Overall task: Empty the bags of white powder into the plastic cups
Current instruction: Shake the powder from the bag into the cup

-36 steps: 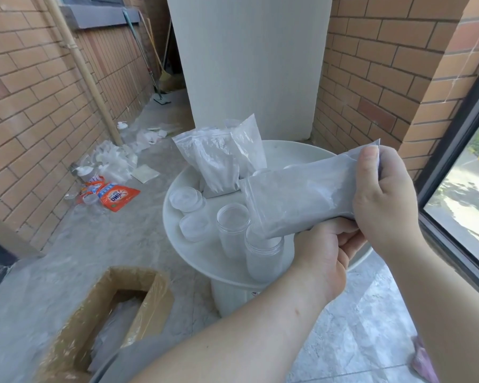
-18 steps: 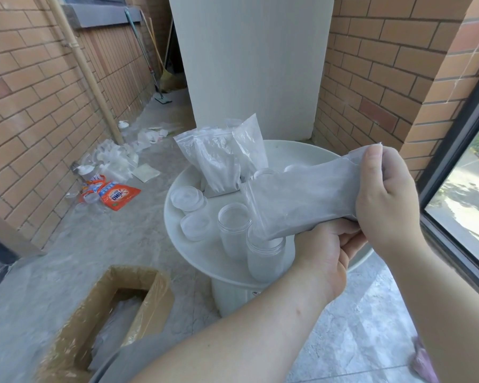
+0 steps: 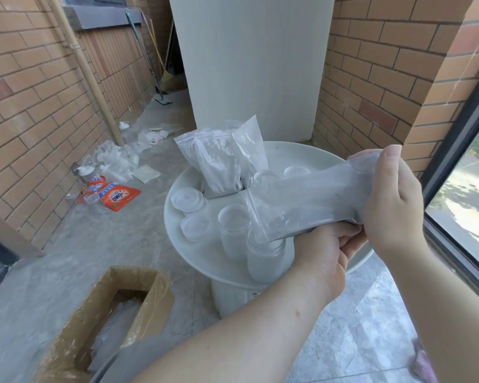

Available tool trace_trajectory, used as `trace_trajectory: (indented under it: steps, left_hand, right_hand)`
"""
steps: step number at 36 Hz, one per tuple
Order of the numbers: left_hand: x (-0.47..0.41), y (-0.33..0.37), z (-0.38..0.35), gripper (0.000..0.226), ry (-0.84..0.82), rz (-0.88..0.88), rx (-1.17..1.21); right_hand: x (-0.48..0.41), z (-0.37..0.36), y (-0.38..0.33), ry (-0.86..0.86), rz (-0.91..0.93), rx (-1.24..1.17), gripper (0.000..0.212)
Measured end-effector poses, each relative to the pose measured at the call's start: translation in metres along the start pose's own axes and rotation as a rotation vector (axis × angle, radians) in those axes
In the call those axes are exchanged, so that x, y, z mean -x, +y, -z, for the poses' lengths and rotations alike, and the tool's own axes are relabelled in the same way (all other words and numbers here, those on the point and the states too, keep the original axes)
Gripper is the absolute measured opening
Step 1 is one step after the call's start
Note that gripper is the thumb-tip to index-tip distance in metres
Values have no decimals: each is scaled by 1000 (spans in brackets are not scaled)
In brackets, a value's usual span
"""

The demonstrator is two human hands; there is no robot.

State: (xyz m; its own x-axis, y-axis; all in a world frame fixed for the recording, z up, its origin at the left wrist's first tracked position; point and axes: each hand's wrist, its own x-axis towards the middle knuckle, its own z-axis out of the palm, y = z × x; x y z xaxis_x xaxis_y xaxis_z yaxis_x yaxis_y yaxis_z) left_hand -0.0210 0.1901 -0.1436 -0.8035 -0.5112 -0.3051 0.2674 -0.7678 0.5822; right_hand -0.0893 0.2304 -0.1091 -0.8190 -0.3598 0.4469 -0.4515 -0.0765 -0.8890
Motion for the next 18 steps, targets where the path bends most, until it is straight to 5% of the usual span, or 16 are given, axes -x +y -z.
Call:
trace_trajectory:
  steps: [8,18]
  left_hand:
    - [-3,0,1,36,6,-18,9]
    - [-3,-2,2,33,19,-4,18]
  right_hand:
    - [-3,1,1,40,-57,-110,63]
    - [-9,5,2,97,-34,-164,26]
